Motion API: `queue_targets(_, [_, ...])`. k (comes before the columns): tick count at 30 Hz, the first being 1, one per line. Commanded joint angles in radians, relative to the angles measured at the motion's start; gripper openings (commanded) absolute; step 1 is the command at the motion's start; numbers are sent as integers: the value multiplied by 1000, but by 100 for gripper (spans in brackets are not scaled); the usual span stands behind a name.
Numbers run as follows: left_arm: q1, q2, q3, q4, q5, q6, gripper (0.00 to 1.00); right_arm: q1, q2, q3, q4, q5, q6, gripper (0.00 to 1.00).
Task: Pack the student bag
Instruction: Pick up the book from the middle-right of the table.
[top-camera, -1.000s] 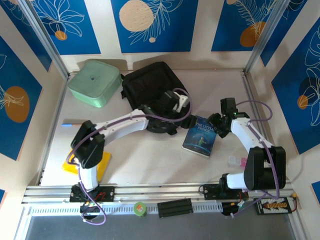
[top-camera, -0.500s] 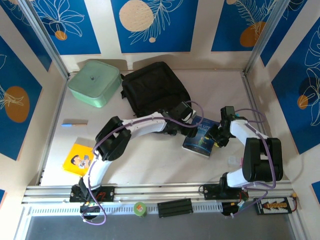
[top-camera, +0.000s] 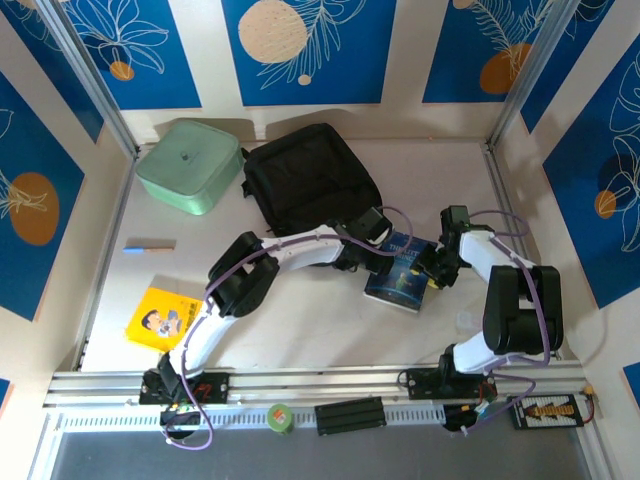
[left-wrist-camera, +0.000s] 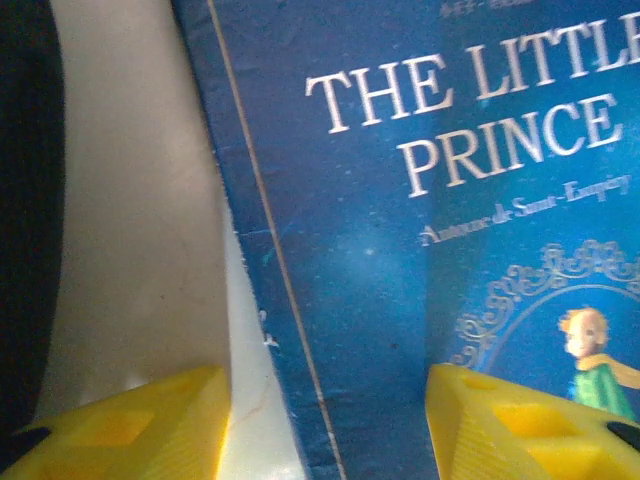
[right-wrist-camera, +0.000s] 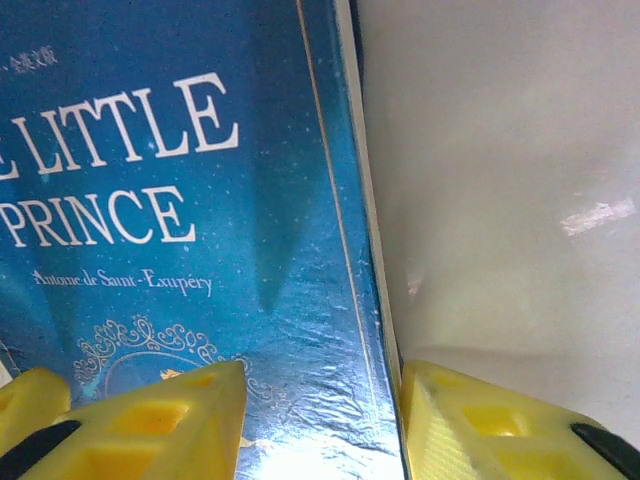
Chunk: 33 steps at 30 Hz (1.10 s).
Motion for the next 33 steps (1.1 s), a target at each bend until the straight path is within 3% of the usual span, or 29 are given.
queue_targets(1, [-4,25,23,-41,0,30,54,8,20,36,-41,-4,-8,47])
queue_targets(12, [-9,47,17,-70,3,40,49,51,88,66,-53,36,-17,51])
queue_targets(27, [-10,97,32,-117,6,37,45,110,-107,104,-119,-93,19,39])
queue_targets(33, [-10,91,25,-112,18,28,45,91,-100,61,-67,-146,38,29])
